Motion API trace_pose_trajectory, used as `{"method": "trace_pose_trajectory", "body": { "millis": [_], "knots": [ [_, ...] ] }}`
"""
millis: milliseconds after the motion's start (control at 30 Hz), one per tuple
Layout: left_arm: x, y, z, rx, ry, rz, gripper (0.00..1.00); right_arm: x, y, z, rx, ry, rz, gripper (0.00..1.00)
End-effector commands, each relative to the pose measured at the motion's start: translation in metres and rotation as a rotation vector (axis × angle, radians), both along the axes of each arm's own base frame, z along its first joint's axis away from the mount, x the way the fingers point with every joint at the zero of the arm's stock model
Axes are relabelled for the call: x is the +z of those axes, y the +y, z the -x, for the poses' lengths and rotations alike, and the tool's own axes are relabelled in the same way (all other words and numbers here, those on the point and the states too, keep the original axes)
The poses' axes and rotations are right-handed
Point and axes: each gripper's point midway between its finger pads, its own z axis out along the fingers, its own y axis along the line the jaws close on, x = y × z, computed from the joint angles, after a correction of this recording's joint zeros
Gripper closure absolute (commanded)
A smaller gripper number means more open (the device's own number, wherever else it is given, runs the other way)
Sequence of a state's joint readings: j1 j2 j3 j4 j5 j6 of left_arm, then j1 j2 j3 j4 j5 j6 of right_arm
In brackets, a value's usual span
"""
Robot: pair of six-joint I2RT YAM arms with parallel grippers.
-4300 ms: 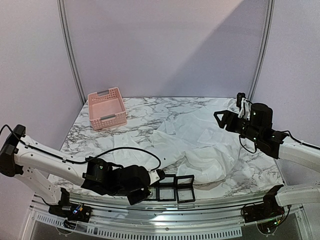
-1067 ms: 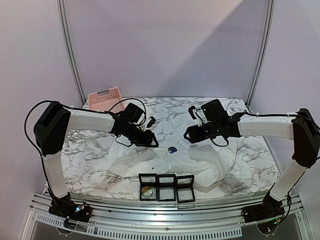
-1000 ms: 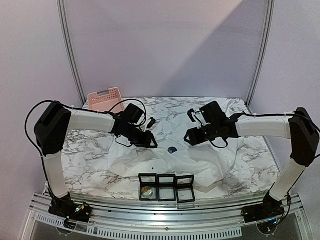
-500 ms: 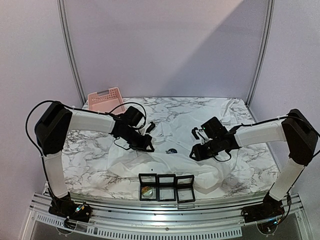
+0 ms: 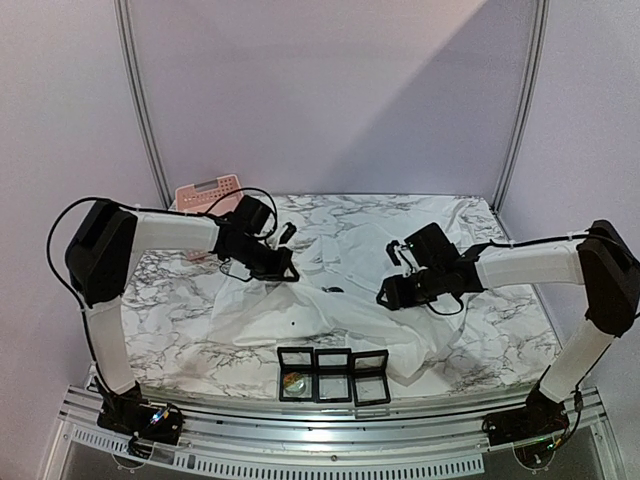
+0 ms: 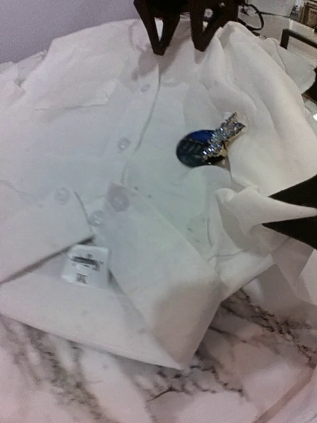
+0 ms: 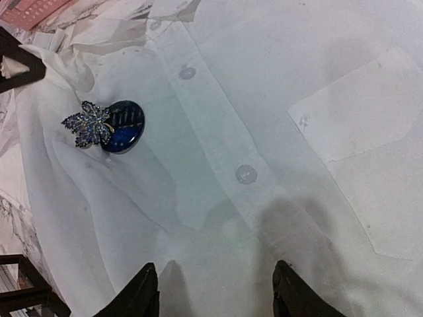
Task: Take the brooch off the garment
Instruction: Smooth out the flattened clothing at the center of the board.
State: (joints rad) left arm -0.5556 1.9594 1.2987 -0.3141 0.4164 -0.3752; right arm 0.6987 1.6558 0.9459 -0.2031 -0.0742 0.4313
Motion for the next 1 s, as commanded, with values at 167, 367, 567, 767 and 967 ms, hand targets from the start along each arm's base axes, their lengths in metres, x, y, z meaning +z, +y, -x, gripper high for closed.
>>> {"method": "trace_pose_trajectory", "body": {
  "millis": [167,367,567,767,967],
  "knots": [
    [0.022,-0.014,-0.049,0.005,-0.098,0.024,0.98,0.028,-0.028,-0.049,-0.124,-0.136,0.122,0.27],
    [0.031,0.008,-0.039,0.044,-0.136,-0.042,0.43,0.025,-0.078,-0.066,-0.212,-0.131,0.207,0.18],
    [0.044,0.022,-0.017,0.085,-0.145,-0.025,0.00,0.027,-0.115,-0.089,-0.253,-0.132,0.242,0.13],
    [0.028,0.045,0.015,0.140,-0.121,-0.082,0.00,0.009,-0.144,-0.107,-0.286,-0.090,0.322,0.13],
    [0.021,0.083,0.036,0.263,-0.156,-0.130,0.00,-0.004,-0.150,-0.109,-0.293,-0.067,0.325,0.13]
  ]
}}
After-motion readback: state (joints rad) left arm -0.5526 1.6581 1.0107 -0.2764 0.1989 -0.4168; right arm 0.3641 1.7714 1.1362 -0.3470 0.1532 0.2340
